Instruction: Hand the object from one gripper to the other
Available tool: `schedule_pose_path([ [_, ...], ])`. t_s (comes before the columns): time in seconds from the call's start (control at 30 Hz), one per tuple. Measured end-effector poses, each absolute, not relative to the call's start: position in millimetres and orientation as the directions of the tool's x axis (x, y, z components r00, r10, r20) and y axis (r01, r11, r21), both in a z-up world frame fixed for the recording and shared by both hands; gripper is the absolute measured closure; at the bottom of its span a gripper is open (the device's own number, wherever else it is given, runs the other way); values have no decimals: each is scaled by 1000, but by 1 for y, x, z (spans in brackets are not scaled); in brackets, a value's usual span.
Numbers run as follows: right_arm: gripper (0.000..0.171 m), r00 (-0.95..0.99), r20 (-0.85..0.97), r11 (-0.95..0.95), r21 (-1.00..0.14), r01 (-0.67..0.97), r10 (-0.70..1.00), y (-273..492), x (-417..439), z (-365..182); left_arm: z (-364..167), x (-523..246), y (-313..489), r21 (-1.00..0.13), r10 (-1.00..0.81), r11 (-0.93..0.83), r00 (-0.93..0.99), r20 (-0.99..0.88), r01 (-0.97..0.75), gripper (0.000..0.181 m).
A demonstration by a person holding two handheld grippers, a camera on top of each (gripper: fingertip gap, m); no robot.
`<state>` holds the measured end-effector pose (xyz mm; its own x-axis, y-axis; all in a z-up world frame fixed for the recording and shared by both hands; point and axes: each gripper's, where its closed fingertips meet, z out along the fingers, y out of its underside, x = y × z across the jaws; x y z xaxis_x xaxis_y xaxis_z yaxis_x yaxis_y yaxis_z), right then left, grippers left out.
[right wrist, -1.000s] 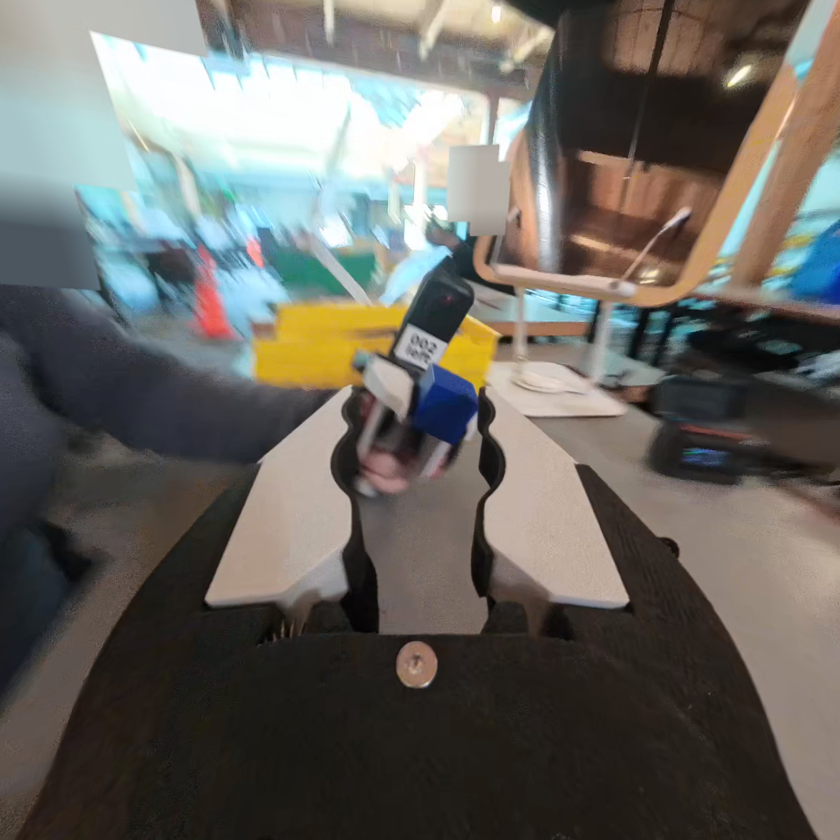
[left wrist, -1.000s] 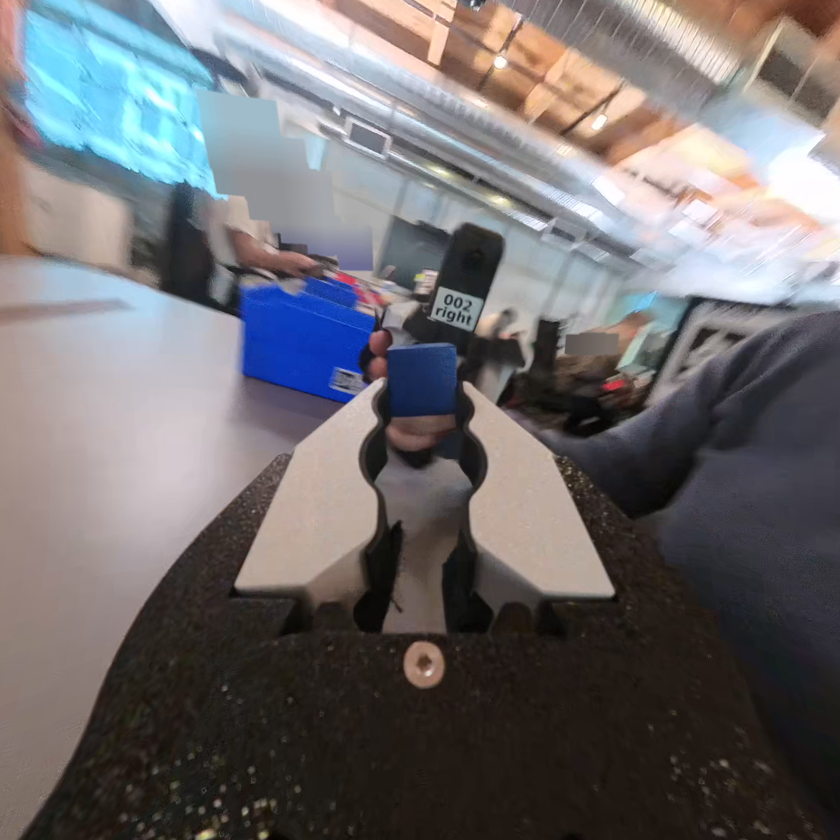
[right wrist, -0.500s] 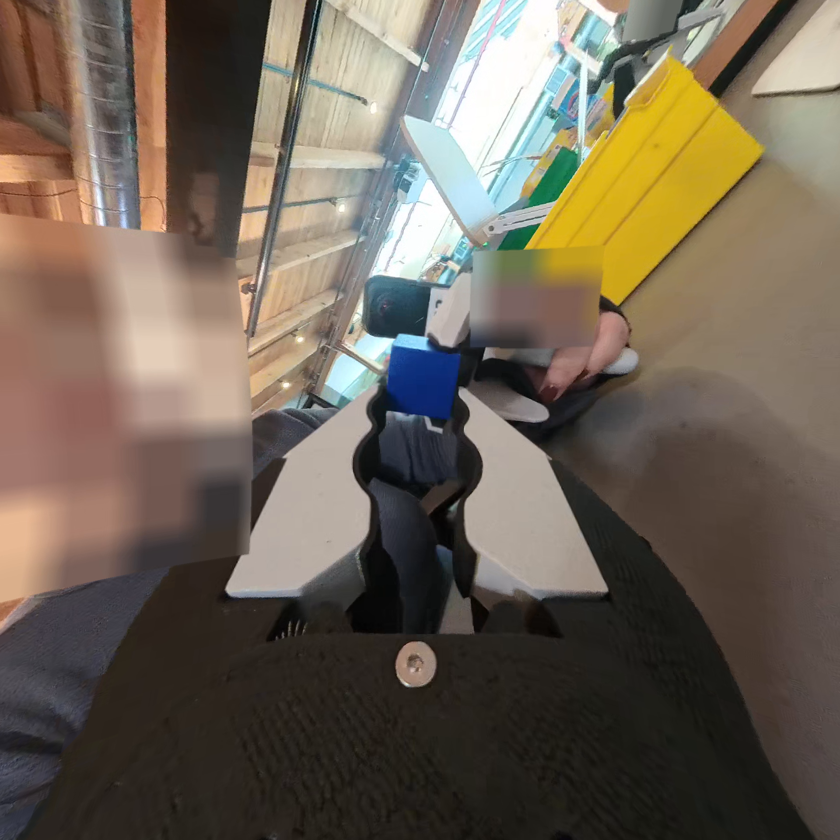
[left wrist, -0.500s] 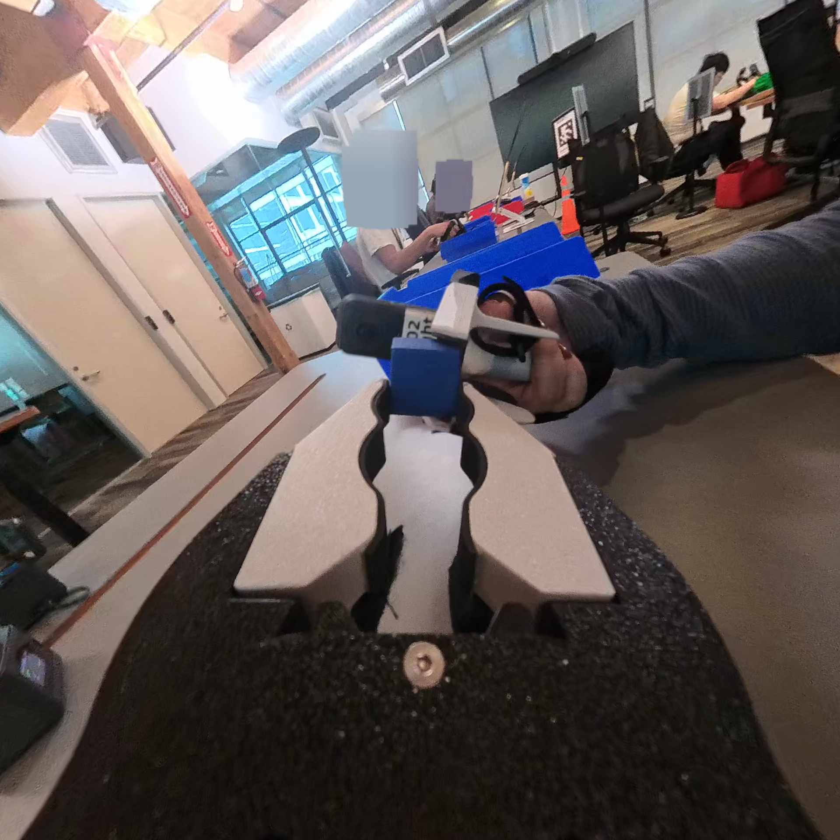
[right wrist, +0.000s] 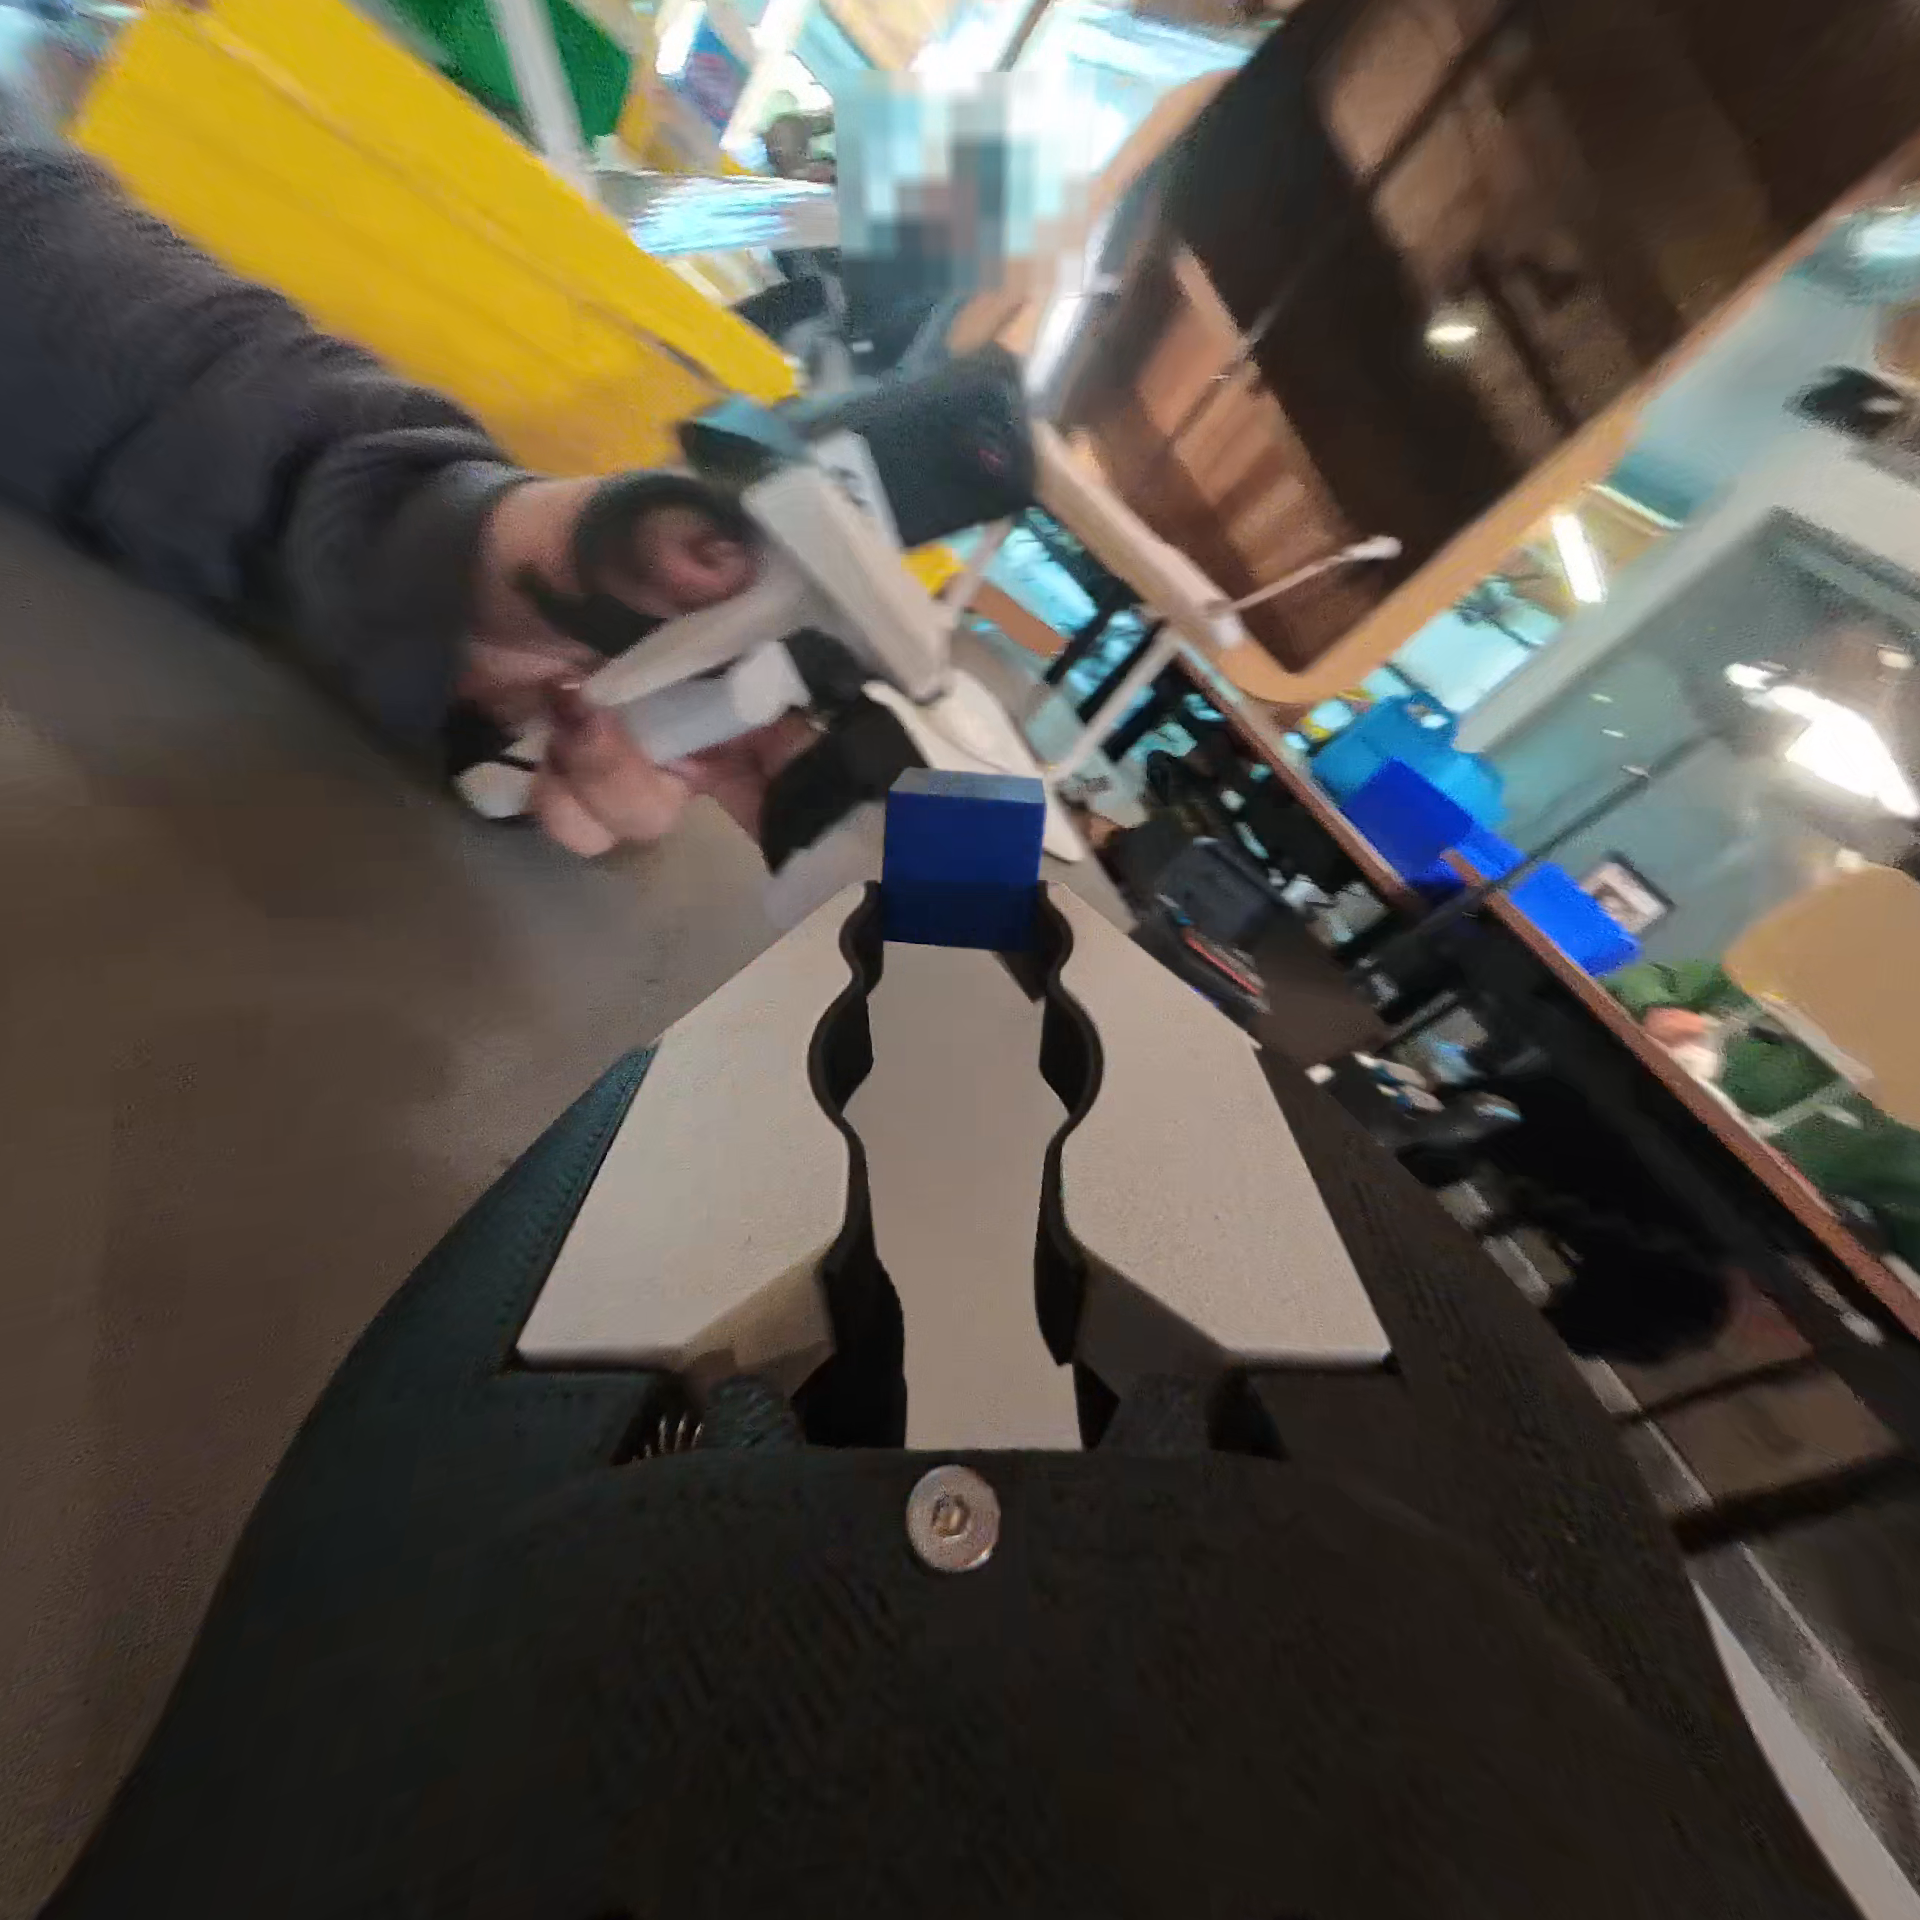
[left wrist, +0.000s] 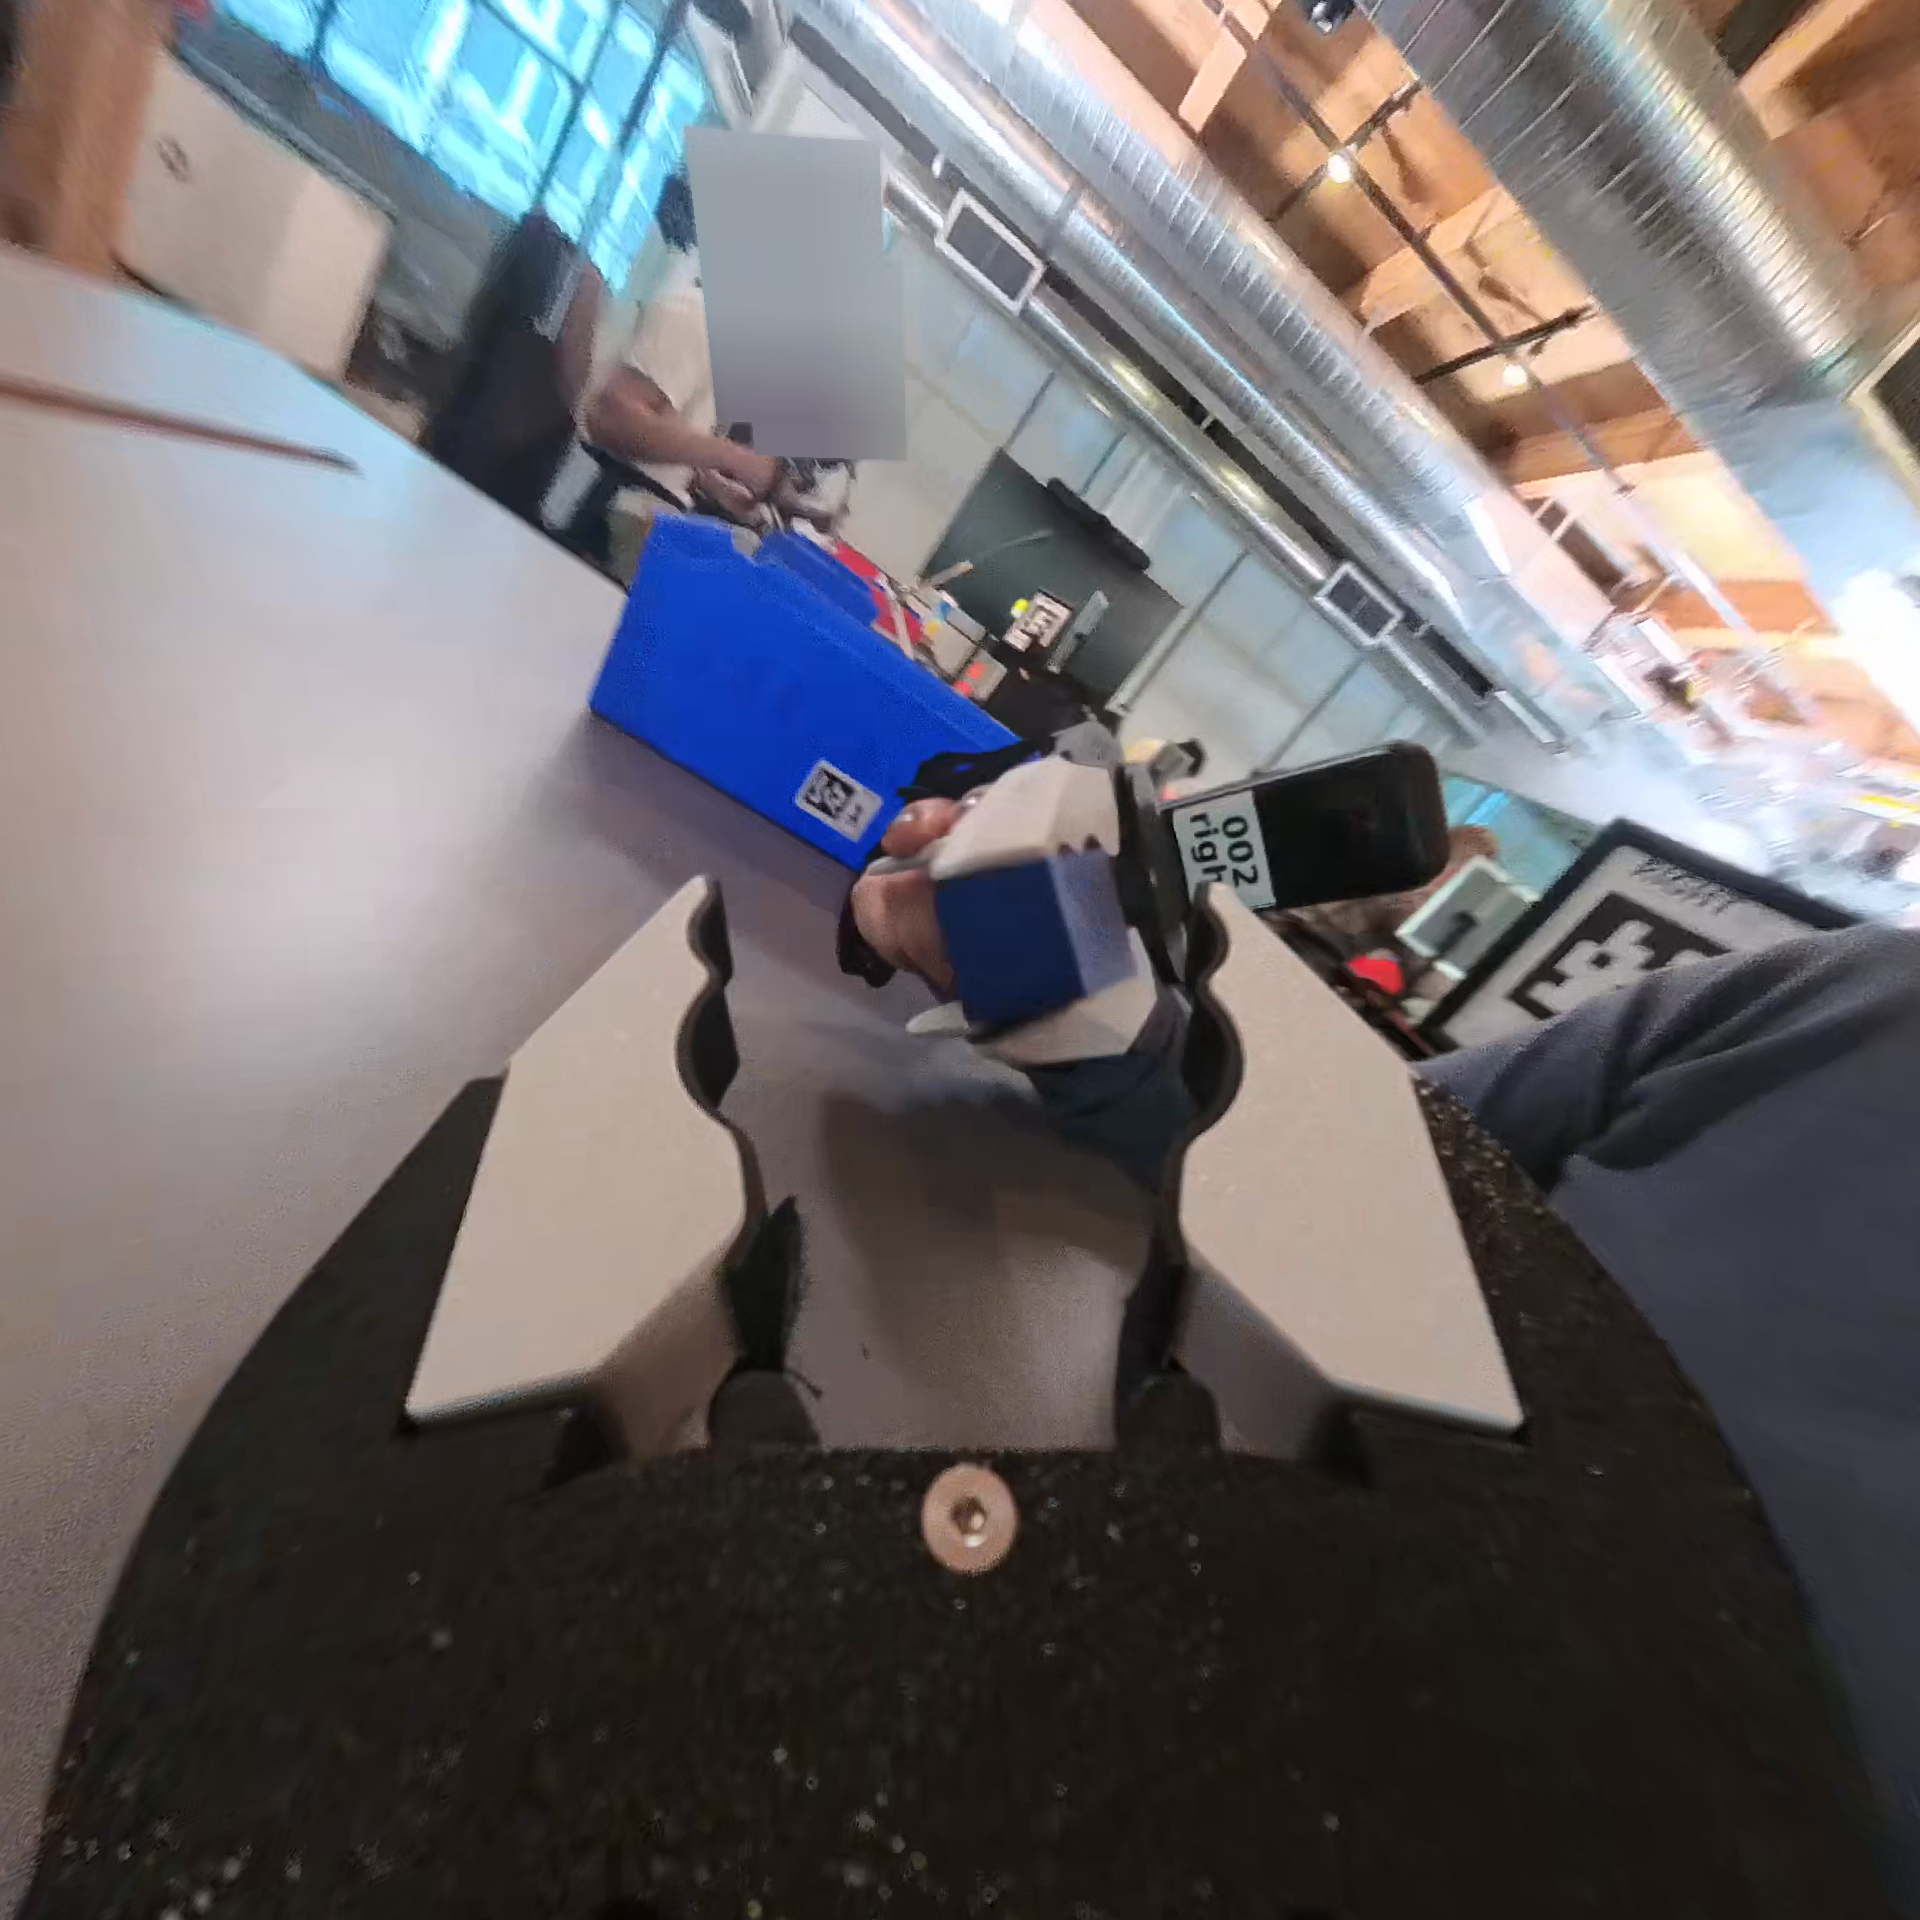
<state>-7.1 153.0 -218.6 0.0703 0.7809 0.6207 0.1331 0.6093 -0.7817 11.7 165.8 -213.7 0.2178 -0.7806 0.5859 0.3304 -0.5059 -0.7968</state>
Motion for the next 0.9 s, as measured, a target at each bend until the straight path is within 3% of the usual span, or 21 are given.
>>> schedule_pose_path([
  [0.1, 144, 1, 627, 621, -773, 130, 779, 141, -12, -226, -224, 17, 159, -702, -712, -655, 81, 697, 280, 97],
  [0.2, 144, -8, 616, 613, -782, 115, 788, 139, -11, -224, -222, 20, 145, -642, -668, -732, -53, 742, 227, 118],
  [0.3, 144, -7, 617, 613, -782, 114, 787, 140, -8, -222, -213, 20, 133, -655, -686, -726, -143, 714, 210, 136],
  [0.37, 144, 31, 646, 636, -758, 144, 763, 146, -9, -223, -214, 20, 139, -725, -753, -647, -45, 657, 236, 146],
  [0.43, 133, 92, 657, 640, -751, 162, 748, 154, -10, -220, -215, 17, 148, -801, -810, -543, 93, 579, 253, 155],
  [0.57, 116, 209, 751, 696, -660, 281, 627, 173, -8, -216, -217, 6, 174, -818, -772, -465, 298, 562, 339, 155],
  [0.73, 141, 172, 838, 748, -541, 386, 518, 175, -10, -226, -226, 18, 170, -861, -790, -447, 344, 508, 243, 155],
  [0.83, 143, 209, 765, 695, -641, 325, 609, 174, -11, -219, -214, 16, 163, -843, -814, -448, 254, 522, 298, 152],
  [0.9, 143, 260, 613, 563, -789, 246, 746, 178, -8, -210, -203, 13, 156, -877, -862, -365, 244, 445, 311, 115],
])
